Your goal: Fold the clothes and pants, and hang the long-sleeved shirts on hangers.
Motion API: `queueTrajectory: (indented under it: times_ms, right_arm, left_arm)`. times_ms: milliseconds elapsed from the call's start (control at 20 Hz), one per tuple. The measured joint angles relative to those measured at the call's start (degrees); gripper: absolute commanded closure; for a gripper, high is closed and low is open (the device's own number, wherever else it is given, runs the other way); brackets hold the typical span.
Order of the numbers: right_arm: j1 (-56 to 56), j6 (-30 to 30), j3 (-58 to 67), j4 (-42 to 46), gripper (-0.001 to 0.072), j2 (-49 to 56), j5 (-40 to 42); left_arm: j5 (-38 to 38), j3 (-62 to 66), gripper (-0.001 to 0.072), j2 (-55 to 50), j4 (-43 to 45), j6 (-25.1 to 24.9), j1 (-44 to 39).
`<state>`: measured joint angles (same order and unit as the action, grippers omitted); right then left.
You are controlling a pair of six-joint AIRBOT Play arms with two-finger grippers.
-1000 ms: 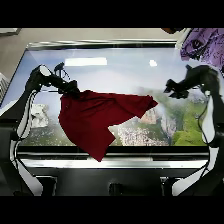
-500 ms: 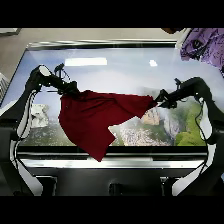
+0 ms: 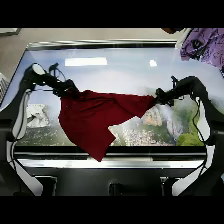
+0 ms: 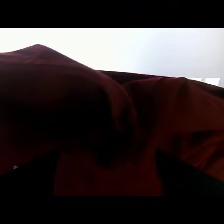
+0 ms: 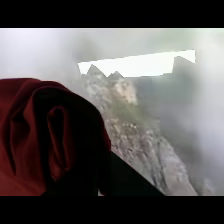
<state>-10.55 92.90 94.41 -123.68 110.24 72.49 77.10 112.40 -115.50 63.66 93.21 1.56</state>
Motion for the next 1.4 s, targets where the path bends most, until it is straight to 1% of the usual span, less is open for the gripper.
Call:
queueTrajectory:
  times_ms: [100, 150, 200, 300, 400, 500, 650, 800, 950, 1200, 1250, 1300, 1350, 1400]
  right_arm:
    - [0.02, -0.74, 0.00, 2.34, 0.0679, -1.68, 1.25]
    - [0.02, -1.03, 0.00, 3.48, 0.0679, -2.43, 1.97]
    - [0.04, -1.31, 0.00, 4.28, 0.0679, -3.06, 2.84]
    - [0.07, -1.46, 0.00, 5.46, 0.0678, -4.04, 4.61]
    - [0.07, -1.66, 0.00, 6.10, 0.0678, -4.55, 6.23]
    - [0.07, -1.68, 0.00, 6.47, 0.0678, -4.79, 7.26]
    - [0.07, -1.90, 0.00, 6.73, 0.0678, -4.96, 8.26]
    - [0.07, -2.08, 0.00, 6.88, 0.0678, -5.03, 9.35]
    - [0.07, -2.08, 0.00, 6.93, 0.0678, -5.22, 11.17]
    - [0.07, -2.49, 0.00, 6.93, 0.0678, -6.16, 12.90]
    - [0.07, -2.51, 0.00, 6.93, 0.0678, -6.34, 13.11]
    - [0.07, -2.97, 0.00, 6.93, 0.0678, -6.49, 13.16]
    - [0.07, -3.15, 0.00, 6.93, 0.0678, -6.58, 13.55]
    - [0.07, -3.41, 0.00, 6.93, 0.0679, -6.73, 13.88]
  left_arm:
    - [3.30, -0.13, -0.0010, 3.19, 1.31, 1.11, 2.97]
    - [5.03, -0.87, 0.0044, 5.51, 2.69, 1.84, 4.66]
    - [6.51, -2.32, 0.0052, 8.15, 3.80, 2.21, 6.25]
    - [7.67, -8.68, 0.0051, 15.26, 5.27, 3.04, 9.31]
    - [6.78, -20.22, 0.0051, 24.61, 5.38, 3.19, 11.76]
    - [3.08, -35.43, 0.0050, 35.04, 3.19, 2.73, 13.81]
    - [-5.95, -58.84, 0.0051, 48.81, -4.81, 0.24, 15.52]
    - [-13.51, -75.47, 0.0051, 55.34, -14.27, -4.50, 15.47]
    - [-18.73, -84.02, 0.0051, 56.57, -19.93, -8.11, 13.38]
    - [-24.76, -87.95, 0.0056, 53.46, -24.20, -10.21, 8.74]
    - [-25.66, -88.00, 0.0094, 52.52, -25.14, -10.40, 7.85]
    - [-26.32, -87.86, 0.0178, 51.54, -25.86, -10.62, 6.91]
    - [-26.84, -87.45, 0.0335, 50.42, -25.90, -10.82, 5.88]
    - [-27.63, -86.88, 0.0589, 49.22, -25.83, -11.10, 4.87]
